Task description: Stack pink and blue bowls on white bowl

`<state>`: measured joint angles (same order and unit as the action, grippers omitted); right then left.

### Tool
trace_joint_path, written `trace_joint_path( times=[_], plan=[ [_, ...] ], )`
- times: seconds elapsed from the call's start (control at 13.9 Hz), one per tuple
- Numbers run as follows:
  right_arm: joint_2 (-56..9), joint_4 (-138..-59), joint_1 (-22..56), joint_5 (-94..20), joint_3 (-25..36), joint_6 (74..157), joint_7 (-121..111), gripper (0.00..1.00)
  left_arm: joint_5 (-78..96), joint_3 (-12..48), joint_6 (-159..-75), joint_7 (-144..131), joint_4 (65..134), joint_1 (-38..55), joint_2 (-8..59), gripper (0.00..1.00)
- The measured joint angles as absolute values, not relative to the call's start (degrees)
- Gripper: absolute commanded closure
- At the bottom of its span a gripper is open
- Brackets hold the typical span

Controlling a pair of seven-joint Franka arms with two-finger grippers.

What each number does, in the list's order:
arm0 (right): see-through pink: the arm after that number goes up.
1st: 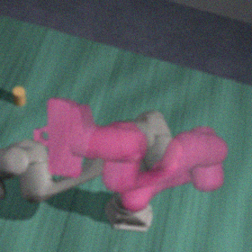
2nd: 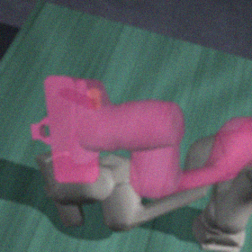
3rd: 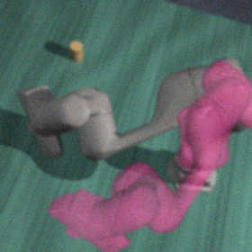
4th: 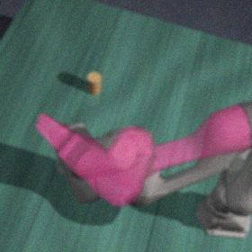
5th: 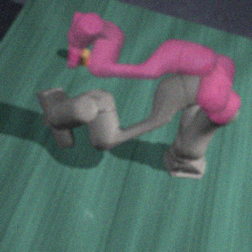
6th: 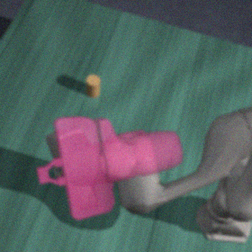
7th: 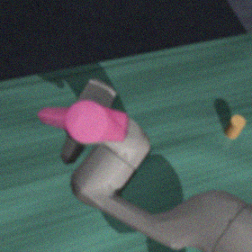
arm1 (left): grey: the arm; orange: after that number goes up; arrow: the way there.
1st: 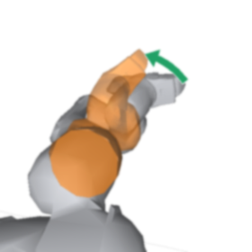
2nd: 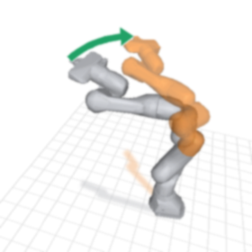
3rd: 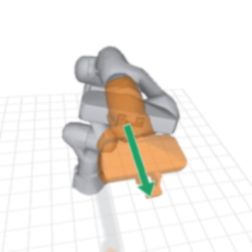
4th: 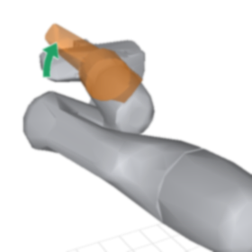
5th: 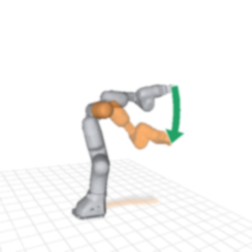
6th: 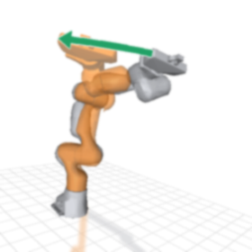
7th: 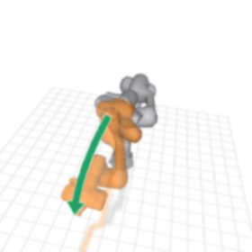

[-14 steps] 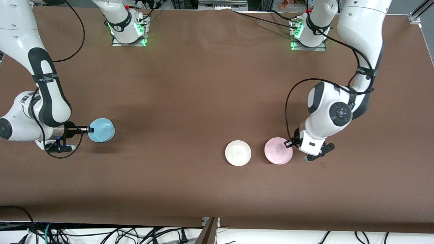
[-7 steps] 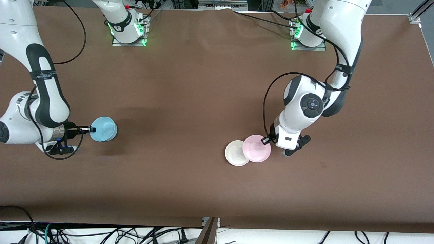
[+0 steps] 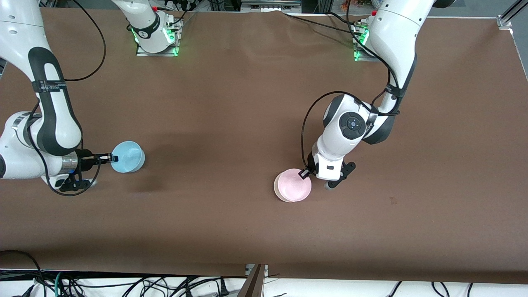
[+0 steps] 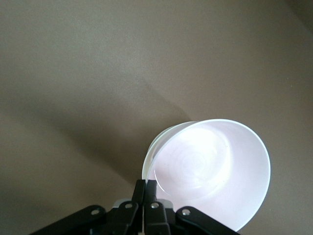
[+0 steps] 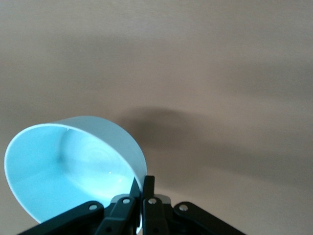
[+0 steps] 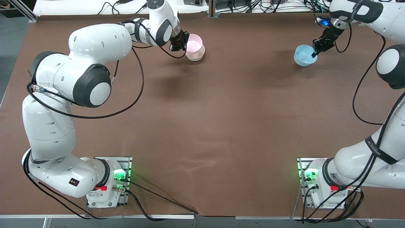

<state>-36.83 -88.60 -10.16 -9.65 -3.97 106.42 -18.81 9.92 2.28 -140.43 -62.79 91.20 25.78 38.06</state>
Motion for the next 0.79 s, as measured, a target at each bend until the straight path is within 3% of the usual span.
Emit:
trace_joint_path(
  times=[0.79],
  plan=[
    [-36.8, -88.4, -9.4, -9.9, -12.0, 106.4, -5.9, 1.0, 10.1, 2.2, -143.7, -64.2, 91.1, 26.1, 40.5, 1.0]
  ],
)
